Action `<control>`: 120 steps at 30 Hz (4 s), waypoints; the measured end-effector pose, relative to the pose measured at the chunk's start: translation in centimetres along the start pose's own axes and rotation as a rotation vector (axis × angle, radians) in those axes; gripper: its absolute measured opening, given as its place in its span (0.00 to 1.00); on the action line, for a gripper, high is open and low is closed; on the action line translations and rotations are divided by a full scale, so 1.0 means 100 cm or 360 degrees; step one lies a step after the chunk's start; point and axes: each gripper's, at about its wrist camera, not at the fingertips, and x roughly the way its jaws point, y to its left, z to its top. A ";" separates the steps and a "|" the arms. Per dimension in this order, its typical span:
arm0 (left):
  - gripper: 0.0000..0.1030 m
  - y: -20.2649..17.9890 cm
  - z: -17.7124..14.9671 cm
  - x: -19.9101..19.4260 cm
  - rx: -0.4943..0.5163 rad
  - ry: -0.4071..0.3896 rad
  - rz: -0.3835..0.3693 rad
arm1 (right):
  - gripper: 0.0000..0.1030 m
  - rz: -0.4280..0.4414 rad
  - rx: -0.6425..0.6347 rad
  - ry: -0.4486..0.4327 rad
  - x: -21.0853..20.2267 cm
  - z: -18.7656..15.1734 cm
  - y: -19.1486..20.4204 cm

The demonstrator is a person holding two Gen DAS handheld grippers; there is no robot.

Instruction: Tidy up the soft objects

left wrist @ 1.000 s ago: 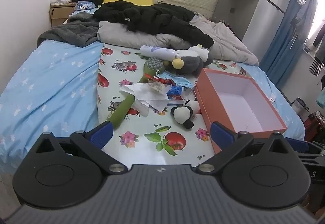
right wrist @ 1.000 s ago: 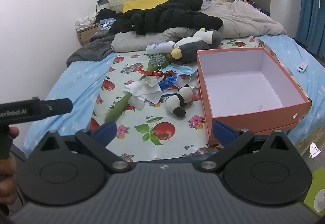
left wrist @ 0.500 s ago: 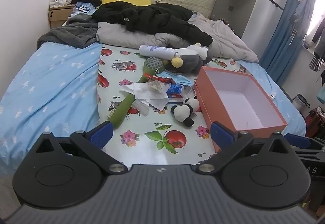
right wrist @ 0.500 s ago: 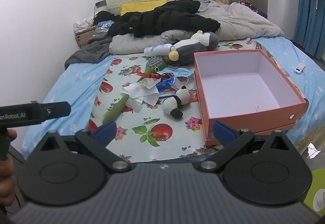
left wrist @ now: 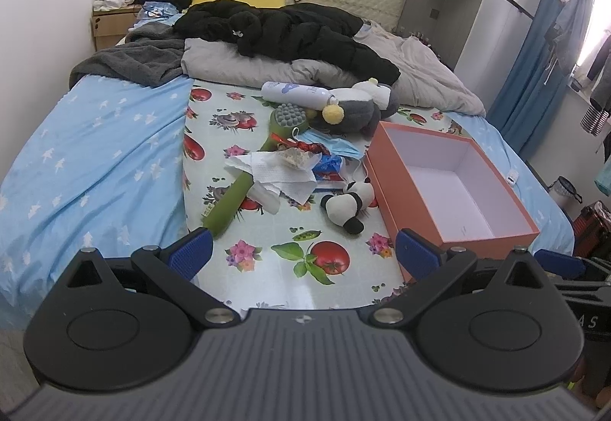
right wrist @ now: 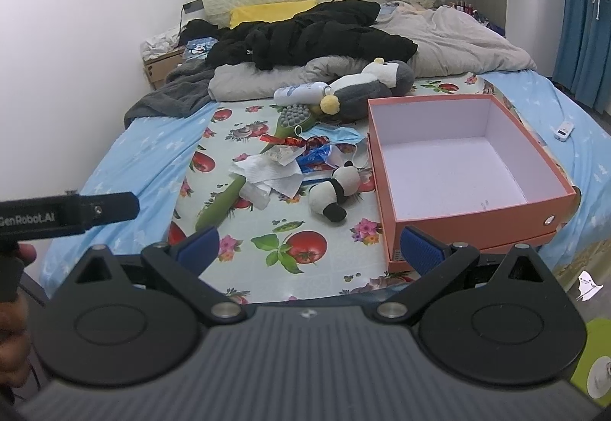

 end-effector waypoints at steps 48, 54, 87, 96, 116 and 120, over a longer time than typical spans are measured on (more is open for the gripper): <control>1.00 -0.002 0.001 0.014 0.0006 0.0091 -0.0048 | 1.00 0.0000 0.0028 0.0060 0.007 -0.006 -0.005; 1.00 0.000 0.002 0.014 0.0000 0.0092 -0.0050 | 1.00 -0.0007 0.0007 0.0068 0.007 -0.007 -0.004; 0.99 0.009 0.007 0.062 -0.0069 0.0191 -0.0142 | 0.95 0.0077 -0.0018 0.0176 0.041 -0.007 -0.004; 0.99 0.018 0.018 0.115 -0.0124 0.0285 -0.0122 | 0.95 0.0068 0.0032 0.0254 0.085 0.004 -0.011; 0.89 0.060 0.043 0.286 -0.0242 0.0494 -0.0058 | 0.79 0.0032 0.0036 0.0475 0.214 0.026 -0.005; 0.82 0.069 0.048 0.318 -0.0219 0.0526 -0.0031 | 0.79 0.0071 0.0056 0.0528 0.244 0.031 -0.005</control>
